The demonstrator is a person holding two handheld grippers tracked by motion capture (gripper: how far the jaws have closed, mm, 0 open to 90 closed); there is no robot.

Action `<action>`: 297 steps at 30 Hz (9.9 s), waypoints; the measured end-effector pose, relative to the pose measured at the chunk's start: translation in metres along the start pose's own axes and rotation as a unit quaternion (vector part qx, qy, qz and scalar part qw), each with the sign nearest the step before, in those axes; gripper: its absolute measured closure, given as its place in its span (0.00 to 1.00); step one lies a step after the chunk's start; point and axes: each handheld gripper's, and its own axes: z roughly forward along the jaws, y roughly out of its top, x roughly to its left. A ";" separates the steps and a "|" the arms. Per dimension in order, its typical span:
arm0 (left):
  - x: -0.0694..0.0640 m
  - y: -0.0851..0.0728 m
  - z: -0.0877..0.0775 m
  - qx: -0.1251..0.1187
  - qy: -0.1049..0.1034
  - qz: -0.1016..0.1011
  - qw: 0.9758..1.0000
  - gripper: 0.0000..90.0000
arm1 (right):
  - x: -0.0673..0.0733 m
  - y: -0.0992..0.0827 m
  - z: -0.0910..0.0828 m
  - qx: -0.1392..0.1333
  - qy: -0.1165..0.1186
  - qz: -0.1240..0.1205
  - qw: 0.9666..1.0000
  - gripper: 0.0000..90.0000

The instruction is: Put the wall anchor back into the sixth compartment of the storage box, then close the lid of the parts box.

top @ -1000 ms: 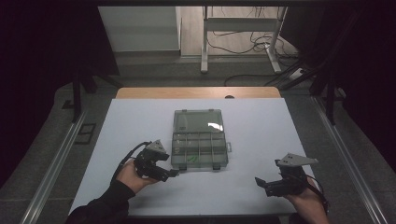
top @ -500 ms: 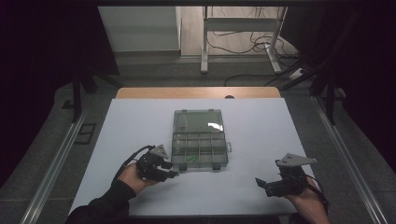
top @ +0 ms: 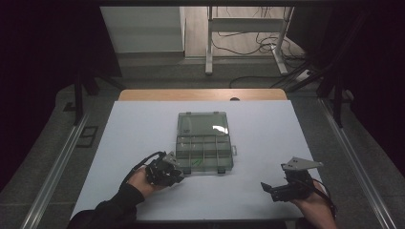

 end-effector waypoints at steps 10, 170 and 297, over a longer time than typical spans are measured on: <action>0.000 0.002 0.007 0.009 0.008 0.012 1.000 0.82 | 0.001 0.001 0.000 -0.005 0.004 0.004 1.000 0.00; 0.015 0.059 -0.023 -0.117 0.010 -0.052 0.992 0.70 | 0.001 0.004 -0.005 -0.006 0.017 0.017 1.000 0.00; -0.021 -0.104 -0.117 -0.217 0.145 -0.138 0.956 0.02 | 0.005 0.007 -0.001 -0.002 0.017 0.006 1.000 0.00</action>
